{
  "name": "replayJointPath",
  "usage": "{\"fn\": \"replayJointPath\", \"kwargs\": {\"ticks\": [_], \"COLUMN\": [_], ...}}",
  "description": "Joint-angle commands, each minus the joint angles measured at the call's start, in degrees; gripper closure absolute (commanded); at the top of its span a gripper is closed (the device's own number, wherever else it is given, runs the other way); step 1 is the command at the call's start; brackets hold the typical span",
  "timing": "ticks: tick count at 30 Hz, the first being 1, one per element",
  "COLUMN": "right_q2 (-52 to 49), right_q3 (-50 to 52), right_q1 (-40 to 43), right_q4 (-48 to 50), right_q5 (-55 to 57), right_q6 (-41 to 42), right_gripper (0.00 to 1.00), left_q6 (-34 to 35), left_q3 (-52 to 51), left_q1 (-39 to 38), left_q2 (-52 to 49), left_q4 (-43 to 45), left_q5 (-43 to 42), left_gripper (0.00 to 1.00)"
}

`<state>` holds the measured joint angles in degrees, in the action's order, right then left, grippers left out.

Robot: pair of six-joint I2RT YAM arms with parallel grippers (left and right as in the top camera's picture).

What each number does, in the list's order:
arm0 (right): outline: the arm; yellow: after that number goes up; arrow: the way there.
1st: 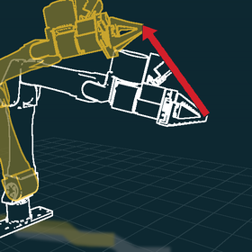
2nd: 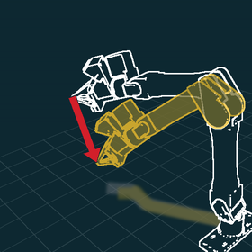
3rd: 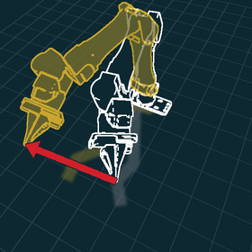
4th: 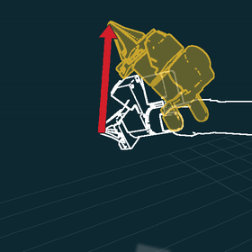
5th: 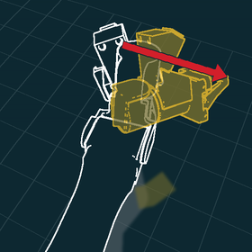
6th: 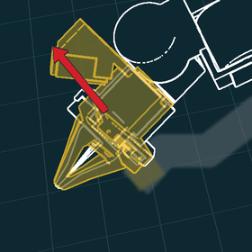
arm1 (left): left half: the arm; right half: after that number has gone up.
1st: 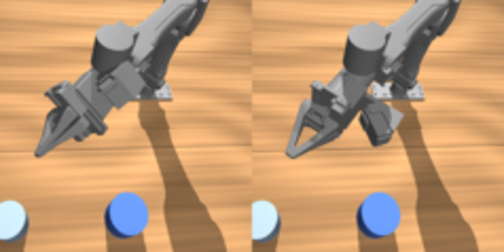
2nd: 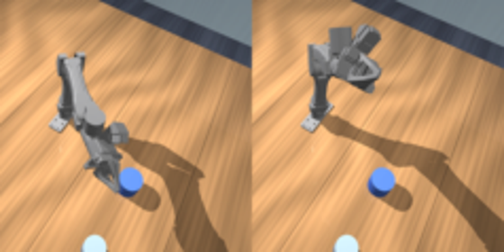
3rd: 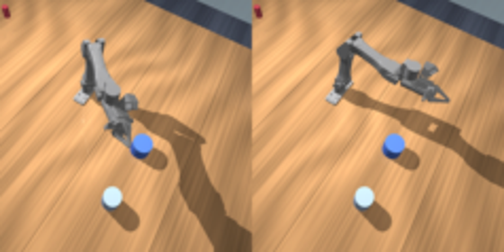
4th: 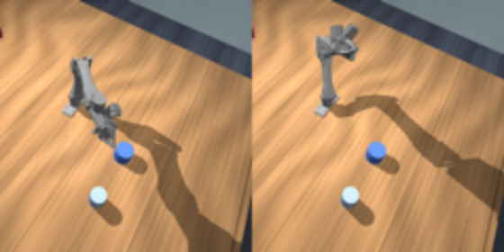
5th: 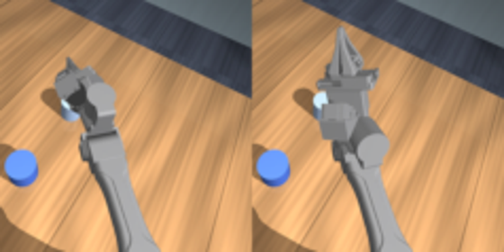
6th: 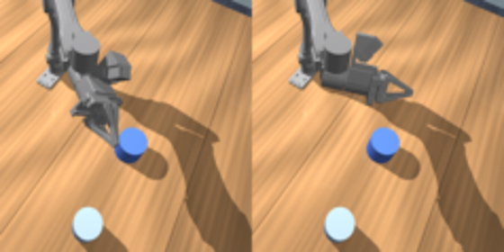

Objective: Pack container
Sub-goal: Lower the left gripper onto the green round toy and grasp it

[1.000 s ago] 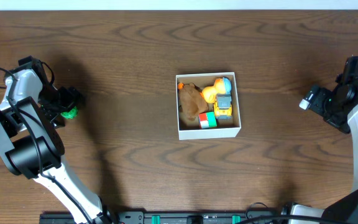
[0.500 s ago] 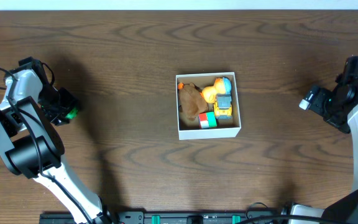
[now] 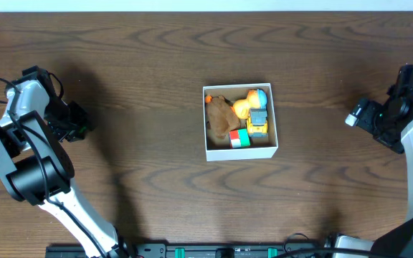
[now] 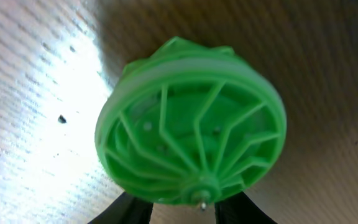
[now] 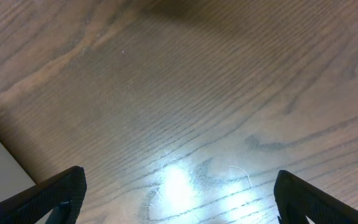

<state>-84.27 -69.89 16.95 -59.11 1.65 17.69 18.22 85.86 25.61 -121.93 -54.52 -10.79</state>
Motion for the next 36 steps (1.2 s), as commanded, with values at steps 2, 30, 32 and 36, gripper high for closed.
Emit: {"fn": "replayJointPath", "kwargs": {"ticks": [2,30,32,36], "right_q2": [-0.13,-0.13,-0.13,-0.11], "right_q3": [0.31,0.31,0.31,0.31], "right_q1": [0.24,0.24,0.24,0.24], "right_q4": [-0.04,0.22,0.22,0.17], "right_q5": [-0.2,-0.2,-0.2,-0.2], "right_q6": [-0.63,-1.05,-1.05,-1.07], "right_gripper": [0.03,0.02,0.02,0.02], "left_q6": [0.11,0.11,0.11,0.13], "left_q3": [1.4,1.36,1.09,0.2], "left_q1": [-0.09,-0.09,-0.07,-0.07], "left_q2": [4.39,2.99,2.23,1.33], "left_q4": [-0.37,8.59,8.55,8.83], "left_q5": [-0.13,2.93,2.91,2.93], "left_gripper": [0.67,0.1,0.1,0.09]}}
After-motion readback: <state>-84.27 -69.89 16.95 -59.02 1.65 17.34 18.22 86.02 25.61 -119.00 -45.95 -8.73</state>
